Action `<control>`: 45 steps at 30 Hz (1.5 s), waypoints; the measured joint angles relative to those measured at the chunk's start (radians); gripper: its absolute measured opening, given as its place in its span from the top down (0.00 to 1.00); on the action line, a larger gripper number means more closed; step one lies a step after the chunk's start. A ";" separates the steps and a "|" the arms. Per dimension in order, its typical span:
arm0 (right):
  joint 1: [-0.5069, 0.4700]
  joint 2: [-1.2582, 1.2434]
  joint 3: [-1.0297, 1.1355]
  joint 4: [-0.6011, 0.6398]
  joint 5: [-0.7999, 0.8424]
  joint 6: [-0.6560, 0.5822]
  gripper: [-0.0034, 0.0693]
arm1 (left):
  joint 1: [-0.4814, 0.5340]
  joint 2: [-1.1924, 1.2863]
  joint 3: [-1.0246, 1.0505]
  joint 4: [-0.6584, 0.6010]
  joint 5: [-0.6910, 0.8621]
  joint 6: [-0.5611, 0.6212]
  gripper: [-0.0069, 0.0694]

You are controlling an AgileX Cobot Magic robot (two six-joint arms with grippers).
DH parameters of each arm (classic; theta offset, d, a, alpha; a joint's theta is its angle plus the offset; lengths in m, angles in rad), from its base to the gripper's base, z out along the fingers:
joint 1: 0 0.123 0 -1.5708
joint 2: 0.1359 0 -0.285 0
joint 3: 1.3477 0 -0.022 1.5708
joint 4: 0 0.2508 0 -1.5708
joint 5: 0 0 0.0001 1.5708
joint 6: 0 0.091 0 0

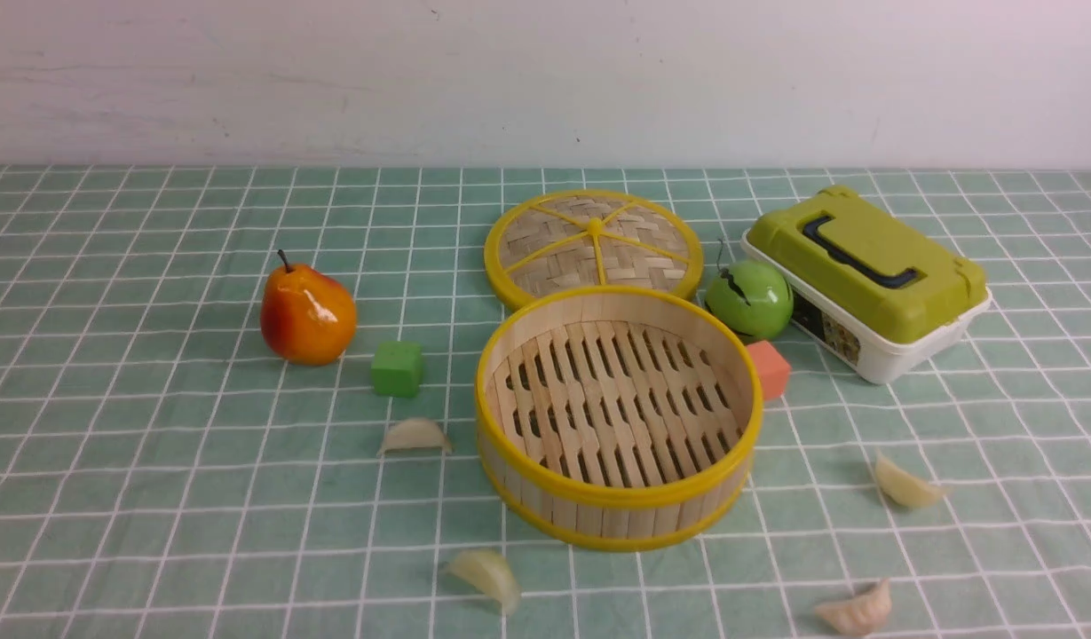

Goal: Put the dumplings into the steamer on the table with the blue tablecloth.
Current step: 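Reach for and grasp a dumpling on the table with the left gripper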

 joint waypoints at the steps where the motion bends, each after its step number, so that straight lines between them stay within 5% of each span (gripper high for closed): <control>1: 0.000 0.000 0.000 0.000 0.000 0.000 0.62 | 0.000 0.000 0.000 0.000 0.000 0.000 0.60; 45: 0.000 0.000 0.000 0.019 -0.004 0.000 0.62 | 0.000 0.000 0.000 0.006 0.000 0.000 0.60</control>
